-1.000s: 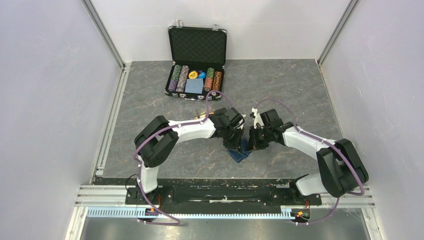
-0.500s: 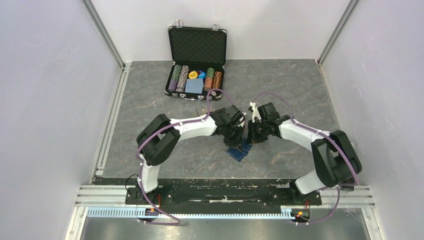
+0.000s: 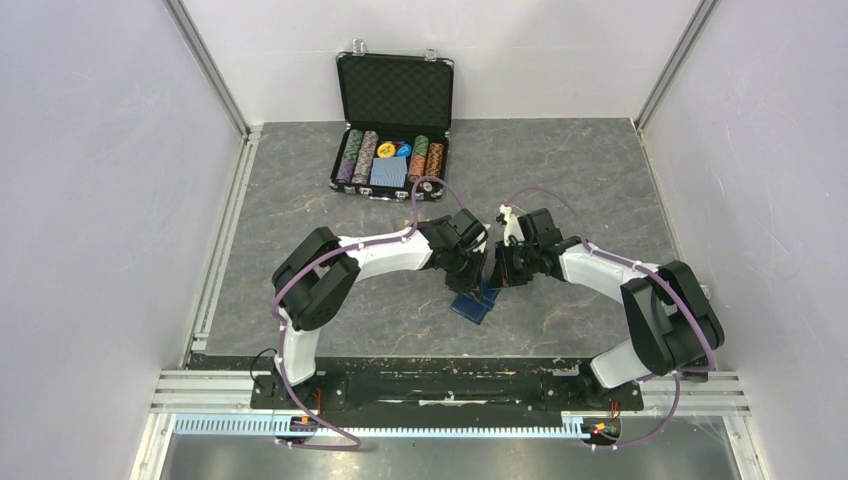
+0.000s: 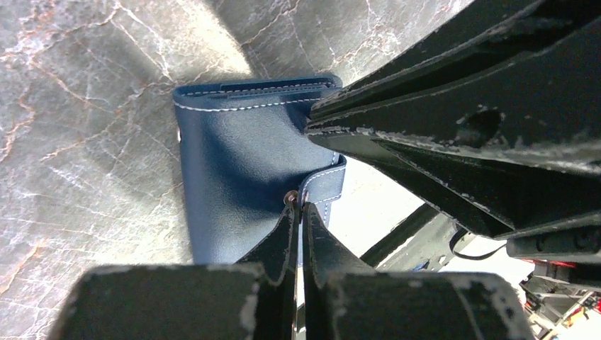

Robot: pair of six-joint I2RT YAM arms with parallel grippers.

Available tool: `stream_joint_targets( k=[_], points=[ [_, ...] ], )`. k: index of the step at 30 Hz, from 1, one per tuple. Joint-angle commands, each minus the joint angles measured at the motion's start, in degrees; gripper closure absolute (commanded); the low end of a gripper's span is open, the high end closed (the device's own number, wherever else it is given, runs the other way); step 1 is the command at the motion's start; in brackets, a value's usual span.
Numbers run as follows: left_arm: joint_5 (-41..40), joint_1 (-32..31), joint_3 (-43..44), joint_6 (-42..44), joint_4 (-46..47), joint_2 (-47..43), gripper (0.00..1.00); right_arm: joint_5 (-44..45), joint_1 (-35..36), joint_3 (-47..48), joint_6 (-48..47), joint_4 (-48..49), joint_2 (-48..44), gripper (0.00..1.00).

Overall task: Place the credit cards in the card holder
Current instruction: Close the card holder at the center of the board.

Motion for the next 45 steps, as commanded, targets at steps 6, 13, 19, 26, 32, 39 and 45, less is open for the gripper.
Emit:
stream_joint_targets(
  k=[6, 13, 19, 26, 32, 39, 45],
  points=[
    [-4.7, 2.2, 0.2, 3.3, -2.8, -0.5, 0.98, 1.2, 0.6, -1.7, -2.2, -3.1, 0.2, 0.9],
    [-5.4, 2.5, -0.7, 3.3, -3.2, 0.8, 0.98, -2.2, 0.6, -1.6, -2.4, -2.3, -2.8, 0.9],
    [-4.3, 2.5, -1.4, 2.9, -2.1, 1.2, 0.97, -6.5, 1.0, -1.1, -1.2, -1.0, -4.6, 0.97],
    [-2.8, 2.5, -1.2, 2.2, -0.7, 0.6, 0.84, -7.3, 2.5, -2.3, 0.0, 1.1, -2.0, 1.0],
    [-1.6, 2.8, -1.1, 2.5, -0.1, -2.7, 0.62, -4.4, 3.2, -2.6, 0.6, 0.4, 2.6, 1.0],
    [-4.8, 8.2, -5.7, 2.8, 0.2, -9.7, 0.47, -2.6, 3.3, -1.6, 0.0, -1.0, 2.7, 1.0],
    [-2.9, 10.8, -6.5, 4.5, 0.4, -5.2, 0.46, -2.7, 3.3, -0.1, 0.1, -1.4, 1.4, 1.0]
  ],
)
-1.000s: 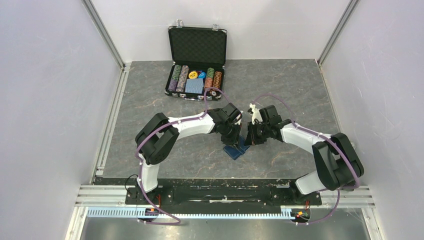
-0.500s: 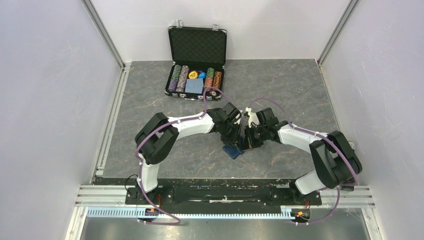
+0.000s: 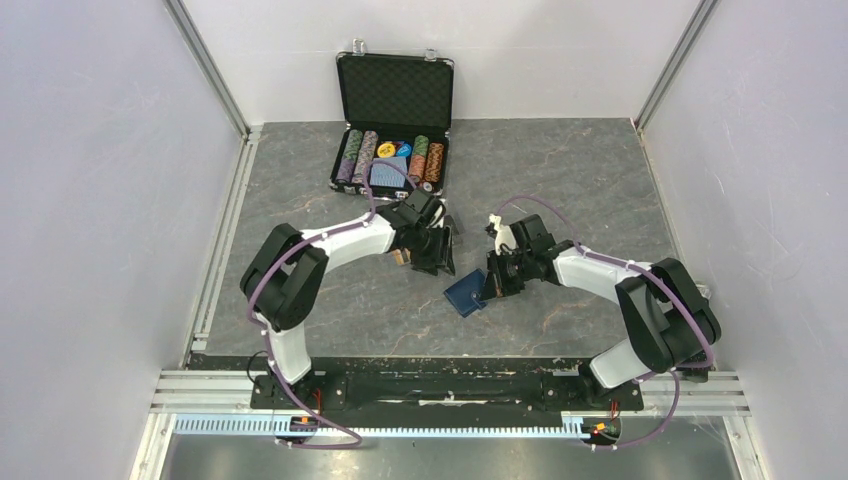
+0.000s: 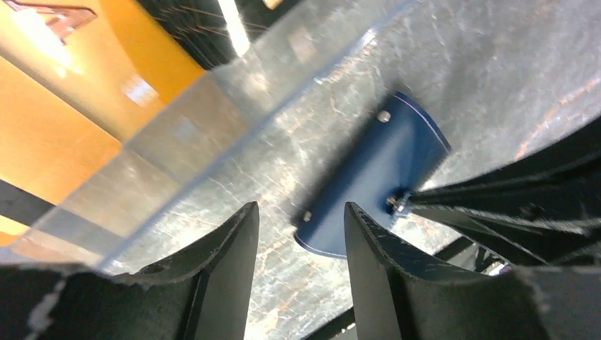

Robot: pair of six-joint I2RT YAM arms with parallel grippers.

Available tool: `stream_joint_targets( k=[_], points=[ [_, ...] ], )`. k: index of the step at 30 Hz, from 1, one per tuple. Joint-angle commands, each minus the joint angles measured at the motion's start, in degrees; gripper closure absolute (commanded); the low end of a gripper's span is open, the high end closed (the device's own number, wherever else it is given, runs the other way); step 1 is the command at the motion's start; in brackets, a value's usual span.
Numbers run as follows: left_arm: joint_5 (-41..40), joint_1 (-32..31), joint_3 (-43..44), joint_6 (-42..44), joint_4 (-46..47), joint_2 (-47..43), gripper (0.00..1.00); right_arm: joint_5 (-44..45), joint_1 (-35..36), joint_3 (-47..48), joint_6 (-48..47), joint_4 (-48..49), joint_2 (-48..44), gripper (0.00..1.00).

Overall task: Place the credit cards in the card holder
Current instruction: Close the card holder at the center of the board.

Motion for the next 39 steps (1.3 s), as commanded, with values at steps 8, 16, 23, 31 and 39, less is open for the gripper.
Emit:
stream_joint_targets(
  k=[8, 16, 23, 31, 39],
  points=[
    [6.0, -4.0, -6.4, -0.8, 7.2, 1.7, 0.61, 3.5, 0.3, 4.7, -0.6, -3.4, -0.2, 1.0],
    [5.5, -8.2, -10.1, -4.7, 8.0, -2.3, 0.77, 3.8, 0.4, 2.5, -1.8, -4.6, -0.6, 1.0],
    [2.5, -8.4, -9.6, -5.6, 7.0, -6.3, 0.61, 5.0, 0.4, -0.3, -2.9, -4.4, -0.5, 1.0],
    [6.5, -8.5, -8.4, -8.4, 12.1, -8.0, 0.58, 5.4, 0.4, -1.3, -2.6, -3.5, 0.0, 1.0],
    [12.7, -9.2, -9.6, -12.1, 18.9, -2.3, 0.56, 5.4, 0.4, -1.7, -2.4, -3.4, 0.3, 1.0]
  ],
)
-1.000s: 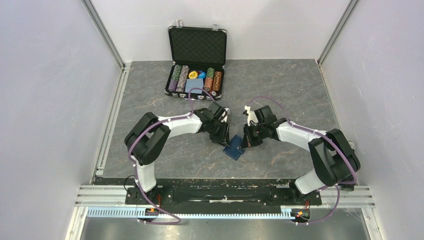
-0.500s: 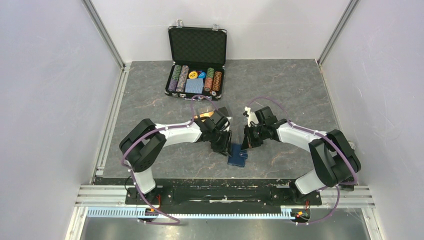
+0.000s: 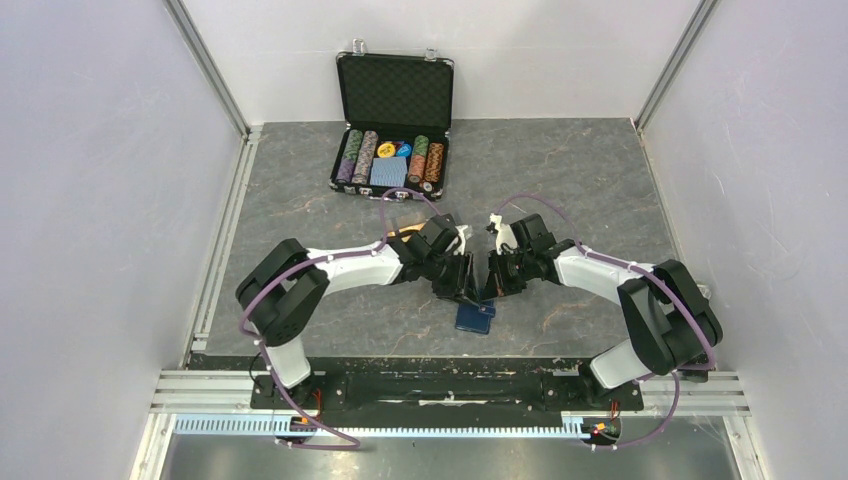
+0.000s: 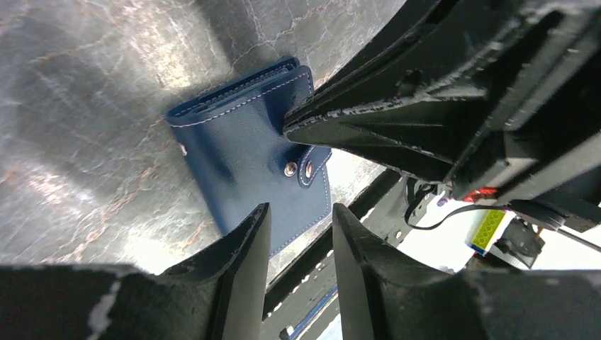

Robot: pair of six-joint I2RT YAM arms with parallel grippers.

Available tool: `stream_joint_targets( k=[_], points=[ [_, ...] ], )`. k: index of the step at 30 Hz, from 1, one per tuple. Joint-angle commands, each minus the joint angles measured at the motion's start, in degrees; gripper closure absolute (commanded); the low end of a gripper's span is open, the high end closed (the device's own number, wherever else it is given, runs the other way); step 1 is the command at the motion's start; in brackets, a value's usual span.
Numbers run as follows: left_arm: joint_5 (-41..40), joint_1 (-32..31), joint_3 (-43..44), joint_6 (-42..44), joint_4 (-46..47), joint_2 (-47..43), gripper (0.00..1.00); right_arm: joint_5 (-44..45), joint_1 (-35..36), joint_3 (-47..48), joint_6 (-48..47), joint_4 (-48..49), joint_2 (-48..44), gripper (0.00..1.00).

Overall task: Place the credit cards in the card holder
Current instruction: Close the card holder at the center of the board.

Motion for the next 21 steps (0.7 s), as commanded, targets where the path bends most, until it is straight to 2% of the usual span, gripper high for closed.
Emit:
stream_joint_targets(
  k=[1, 17, 21],
  points=[
    [4.5, -0.8, 0.5, -3.7, 4.6, 3.0, 0.56, 3.4, 0.3, -2.1, -1.3, -1.6, 0.9, 1.0],
    [5.6, -1.3, 3.5, -3.3, 4.8, 7.3, 0.69, 3.5, 0.3, -2.4, -1.2, -1.7, 1.0, 1.0],
    [5.4, -1.3, 3.8, -3.3, 4.8, 8.0, 0.77, 3.4, 0.3, -2.5, -1.3, -1.7, 1.2, 1.0]
  ],
)
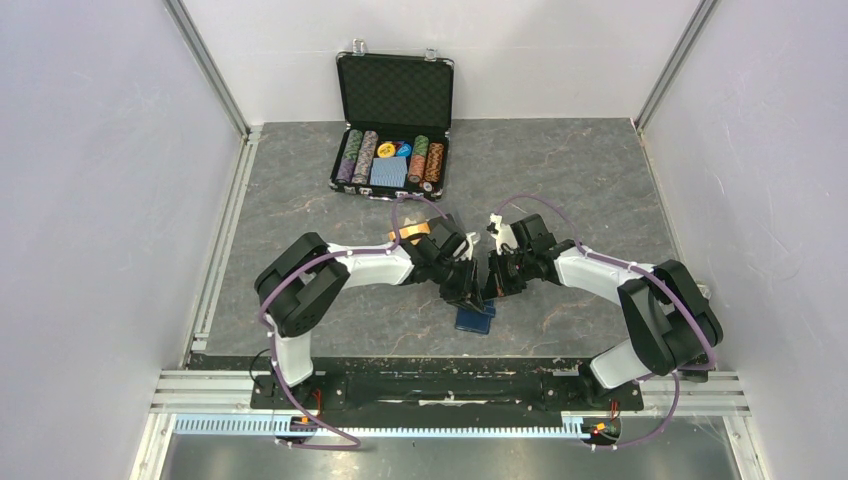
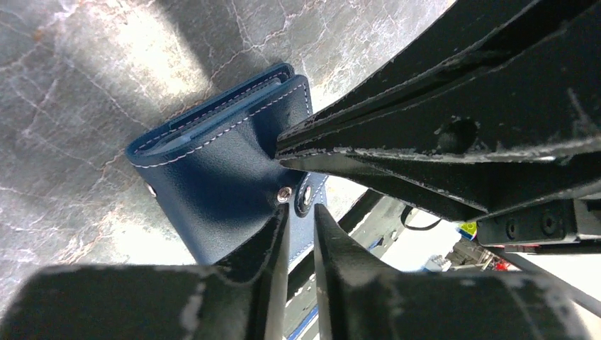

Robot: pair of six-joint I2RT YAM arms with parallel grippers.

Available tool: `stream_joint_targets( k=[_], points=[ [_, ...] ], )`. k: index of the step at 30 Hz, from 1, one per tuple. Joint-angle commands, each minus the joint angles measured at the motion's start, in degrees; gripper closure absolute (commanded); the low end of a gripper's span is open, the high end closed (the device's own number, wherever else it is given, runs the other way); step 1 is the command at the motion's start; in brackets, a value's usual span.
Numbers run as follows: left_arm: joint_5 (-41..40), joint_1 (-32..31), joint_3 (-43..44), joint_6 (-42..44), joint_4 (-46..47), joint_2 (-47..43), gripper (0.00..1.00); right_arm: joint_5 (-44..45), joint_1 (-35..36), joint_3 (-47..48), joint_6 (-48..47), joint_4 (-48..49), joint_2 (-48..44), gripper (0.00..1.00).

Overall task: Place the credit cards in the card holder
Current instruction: Close the card holder at the center of the board.

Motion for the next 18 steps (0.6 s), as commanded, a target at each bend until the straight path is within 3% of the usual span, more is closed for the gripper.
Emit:
stream_joint_targets(
  k=[1, 6, 18],
  points=[
    [0.2, -0.3, 2.0, -1.2, 1.4, 1.2, 0.8, 3.5, 0.4, -2.2, -1.4, -2.1, 1.3, 1.0],
    [-0.8, -0.2, 2.0, -0.8, 1.0, 0.4, 0.98, 3.5, 0.3, -2.2, -1.6, -2.2, 1.4, 1.0],
    [-4.7, 0.1, 2.3, 0.2, -1.7, -1.8, 0.98, 4.4, 0.3, -2.1, -1.8, -2.9, 0.6, 1.0]
  ],
)
